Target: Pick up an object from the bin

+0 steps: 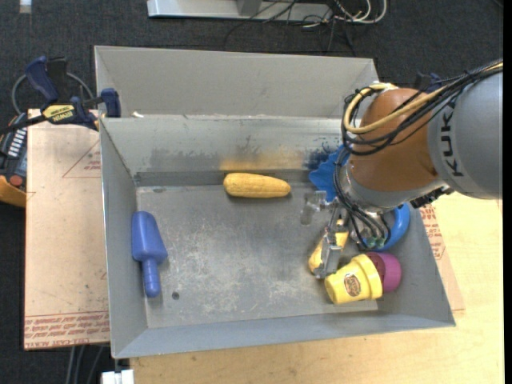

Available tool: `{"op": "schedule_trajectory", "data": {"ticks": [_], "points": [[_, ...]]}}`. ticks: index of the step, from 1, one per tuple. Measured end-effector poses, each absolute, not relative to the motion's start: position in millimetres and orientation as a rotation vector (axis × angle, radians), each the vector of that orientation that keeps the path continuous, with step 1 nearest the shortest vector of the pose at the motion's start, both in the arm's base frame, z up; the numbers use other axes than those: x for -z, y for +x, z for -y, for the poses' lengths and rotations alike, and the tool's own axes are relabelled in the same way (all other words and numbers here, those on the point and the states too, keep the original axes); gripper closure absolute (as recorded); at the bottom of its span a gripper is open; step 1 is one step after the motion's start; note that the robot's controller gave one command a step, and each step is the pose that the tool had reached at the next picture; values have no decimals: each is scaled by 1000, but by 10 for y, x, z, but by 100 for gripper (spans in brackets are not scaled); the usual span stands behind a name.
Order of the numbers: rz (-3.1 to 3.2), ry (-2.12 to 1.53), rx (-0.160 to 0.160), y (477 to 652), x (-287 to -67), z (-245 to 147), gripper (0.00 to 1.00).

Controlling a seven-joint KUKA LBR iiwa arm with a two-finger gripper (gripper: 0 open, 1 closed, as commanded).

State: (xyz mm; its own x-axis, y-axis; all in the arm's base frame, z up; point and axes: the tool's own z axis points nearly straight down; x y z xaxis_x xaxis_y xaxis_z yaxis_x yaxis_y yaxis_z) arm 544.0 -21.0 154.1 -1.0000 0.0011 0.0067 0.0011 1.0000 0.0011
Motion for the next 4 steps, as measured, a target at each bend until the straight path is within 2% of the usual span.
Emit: {"op": "schedule_trajectory", "data": {"ticks": [1, 2, 3, 4], "points": [[3143, 0, 1, 5458, -1586, 209, 0], [3071, 641, 4, 5793, -708, 672, 0], [3063, 699, 3, 5814, -631, 681, 0], [3075, 640, 6, 5801, -710, 665, 0]]}}
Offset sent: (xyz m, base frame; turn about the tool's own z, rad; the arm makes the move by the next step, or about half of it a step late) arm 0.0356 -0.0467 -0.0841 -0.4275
